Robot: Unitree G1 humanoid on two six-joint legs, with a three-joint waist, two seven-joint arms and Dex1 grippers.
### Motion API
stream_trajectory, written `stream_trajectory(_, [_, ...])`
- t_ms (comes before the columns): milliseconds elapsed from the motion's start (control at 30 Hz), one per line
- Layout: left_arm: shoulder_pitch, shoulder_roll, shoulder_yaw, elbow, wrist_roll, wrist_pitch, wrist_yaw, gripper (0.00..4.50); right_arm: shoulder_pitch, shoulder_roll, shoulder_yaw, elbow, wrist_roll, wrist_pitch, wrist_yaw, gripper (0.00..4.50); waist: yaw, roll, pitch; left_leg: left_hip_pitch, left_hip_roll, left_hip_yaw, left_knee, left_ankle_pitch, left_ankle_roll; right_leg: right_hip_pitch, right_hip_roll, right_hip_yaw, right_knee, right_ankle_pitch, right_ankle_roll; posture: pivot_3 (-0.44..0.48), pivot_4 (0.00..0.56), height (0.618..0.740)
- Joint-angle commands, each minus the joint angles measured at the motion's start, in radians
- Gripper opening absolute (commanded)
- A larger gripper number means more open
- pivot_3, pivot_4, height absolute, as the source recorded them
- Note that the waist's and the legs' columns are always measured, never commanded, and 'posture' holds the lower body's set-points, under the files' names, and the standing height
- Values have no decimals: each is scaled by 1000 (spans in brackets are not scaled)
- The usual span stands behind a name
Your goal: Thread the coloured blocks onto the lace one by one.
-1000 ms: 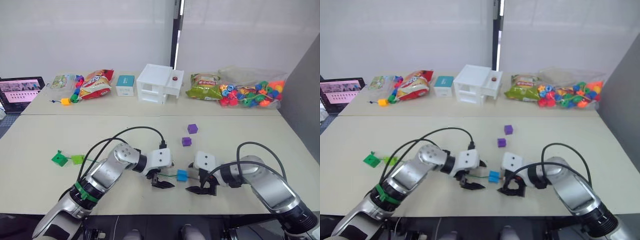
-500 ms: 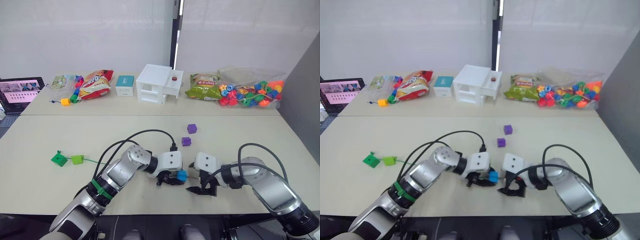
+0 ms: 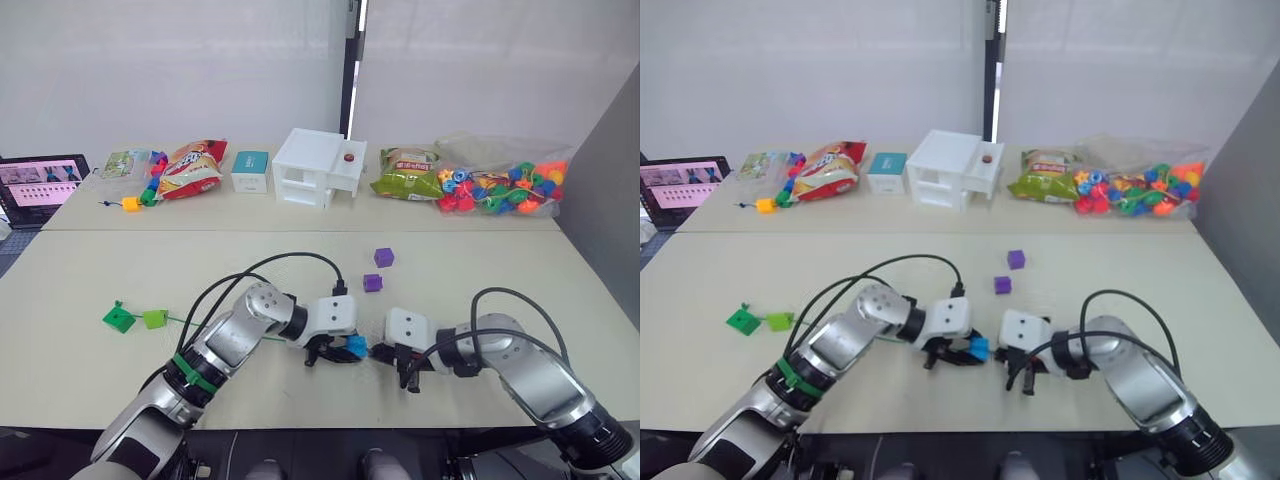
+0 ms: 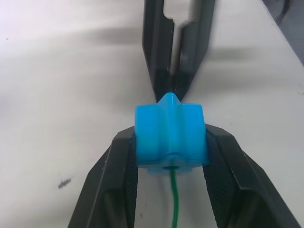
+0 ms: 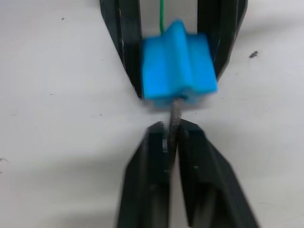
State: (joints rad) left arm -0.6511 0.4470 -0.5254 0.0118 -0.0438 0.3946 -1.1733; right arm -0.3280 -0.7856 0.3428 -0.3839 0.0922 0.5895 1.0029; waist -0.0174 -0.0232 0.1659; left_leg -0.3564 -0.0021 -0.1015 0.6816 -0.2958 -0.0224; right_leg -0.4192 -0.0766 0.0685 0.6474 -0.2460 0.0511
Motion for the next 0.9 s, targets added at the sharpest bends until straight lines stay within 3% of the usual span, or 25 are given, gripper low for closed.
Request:
stream_trajectory(33, [-6, 13, 32, -37, -21, -4, -16, 1393, -1, -13, -10, 9, -19, -9, -8, 0, 0, 0, 0, 0, 0, 0, 0, 0, 0, 0, 0, 0, 0, 0, 0, 0, 150, 740])
stream_trajectory(200, [11, 55, 49, -44, -26, -6, -33, 1393, -6, -7, -7, 15, -20, -17, -12, 0, -1, 0, 0, 0, 0, 0, 0, 0, 0, 0, 0, 0, 0, 0, 0, 0, 150, 740])
stream_trajectory(467, [77, 240, 145, 14, -18, -107, -72, 1393, -14, -9, 6, 18, -26, -20, -10, 0, -3, 0, 0, 0, 0, 0, 0, 0, 0, -1, 0, 0, 0, 0, 0, 0, 150, 740])
stream_trajectory(600, [120, 384, 240, 131, -28, -230, -117, 1393, -12, -12, 8, 12, -23, -18, -5, 0, -12, 0, 0, 1, 1, 0, -1, 0, 0, -1, 1, 0, 0, 0, 0, 0, 150, 740])
stream_trajectory(900, [99, 511, 331, 495, 32, -486, -107, 1393, -31, -12, 12, -1, -18, -1, 6, 0, -21, 0, 0, 2, 1, 0, -2, 0, 0, -1, 1, 0, 1, 0, 0, 0, 150, 740])
